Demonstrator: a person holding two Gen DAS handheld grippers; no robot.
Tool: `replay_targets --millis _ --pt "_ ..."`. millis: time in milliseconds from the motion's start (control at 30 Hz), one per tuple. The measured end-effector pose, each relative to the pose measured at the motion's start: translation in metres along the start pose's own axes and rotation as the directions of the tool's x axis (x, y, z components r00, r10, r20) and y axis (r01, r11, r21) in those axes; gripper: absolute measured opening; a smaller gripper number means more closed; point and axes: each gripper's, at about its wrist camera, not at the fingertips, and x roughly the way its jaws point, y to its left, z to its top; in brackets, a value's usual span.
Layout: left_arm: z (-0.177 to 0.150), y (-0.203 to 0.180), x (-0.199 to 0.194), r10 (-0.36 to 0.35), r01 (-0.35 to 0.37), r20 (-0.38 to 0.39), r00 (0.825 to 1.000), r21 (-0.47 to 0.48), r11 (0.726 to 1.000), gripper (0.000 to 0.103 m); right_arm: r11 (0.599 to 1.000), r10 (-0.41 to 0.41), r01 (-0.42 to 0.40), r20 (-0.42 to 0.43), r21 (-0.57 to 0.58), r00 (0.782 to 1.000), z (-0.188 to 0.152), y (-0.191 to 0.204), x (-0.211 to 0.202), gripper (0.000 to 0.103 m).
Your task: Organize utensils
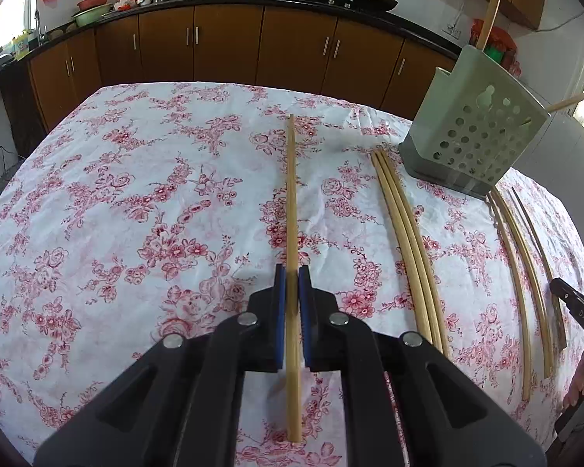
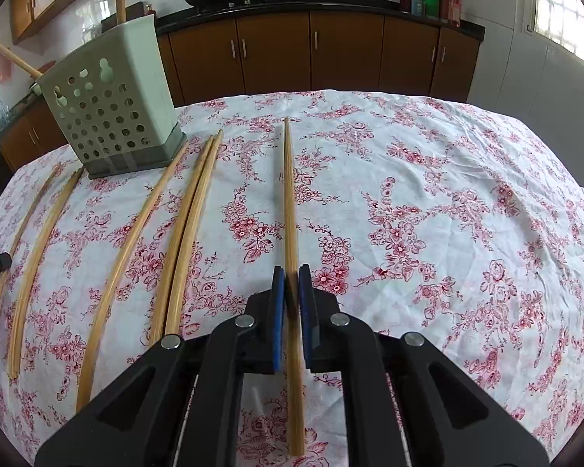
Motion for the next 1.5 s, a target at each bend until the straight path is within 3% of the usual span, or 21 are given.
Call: replay_targets --millis 1500 --pt "-0.0003 -0.002 -0.0014 -0.005 0.005 0.001 1.0 -0.01 1.0 0.01 1.0 0.006 -0.006 -0.001 0.006 1.0 0.0001 -0.0024 -0.0005 0.009"
